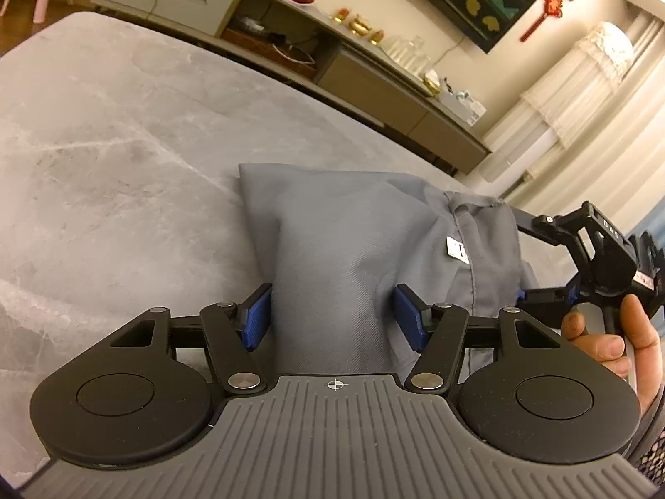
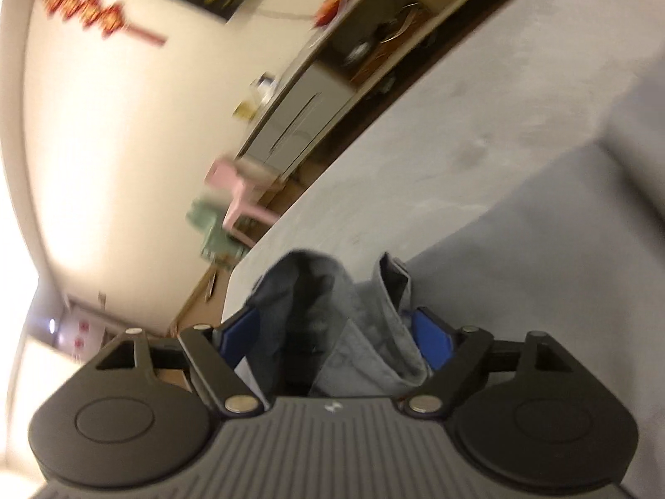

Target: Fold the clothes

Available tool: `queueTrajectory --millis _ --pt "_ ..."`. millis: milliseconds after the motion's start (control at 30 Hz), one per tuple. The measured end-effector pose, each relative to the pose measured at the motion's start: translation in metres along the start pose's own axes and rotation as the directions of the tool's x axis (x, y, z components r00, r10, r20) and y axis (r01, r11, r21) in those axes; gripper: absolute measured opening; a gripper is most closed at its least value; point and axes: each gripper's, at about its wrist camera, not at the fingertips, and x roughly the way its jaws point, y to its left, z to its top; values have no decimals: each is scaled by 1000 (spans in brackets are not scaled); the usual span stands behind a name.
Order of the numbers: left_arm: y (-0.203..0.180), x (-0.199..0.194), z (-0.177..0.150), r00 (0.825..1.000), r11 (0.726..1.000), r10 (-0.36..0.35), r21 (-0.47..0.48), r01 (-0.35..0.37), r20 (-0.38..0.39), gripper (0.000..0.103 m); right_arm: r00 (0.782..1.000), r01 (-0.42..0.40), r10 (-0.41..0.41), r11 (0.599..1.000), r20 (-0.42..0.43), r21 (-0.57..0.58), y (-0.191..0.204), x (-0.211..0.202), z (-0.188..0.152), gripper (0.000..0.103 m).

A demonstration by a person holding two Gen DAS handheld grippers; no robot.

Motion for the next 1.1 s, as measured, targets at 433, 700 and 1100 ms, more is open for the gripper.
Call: queueTrajectory --millis 433,700,1100 --pt "-12 2 -2 1000 997 21 70 -22 11 52 983 155 -176 936 -41 -315 43 28 -23 95" --pt "3 -7 6 999 999 24 24 -25 45 48 975 -27 -27 970 -220 -243 41 56 14 9" --pt "-17 -22 8 995 989 56 133 -66 81 46 960 281 -215 753 182 -594 90 -4 -29 59"
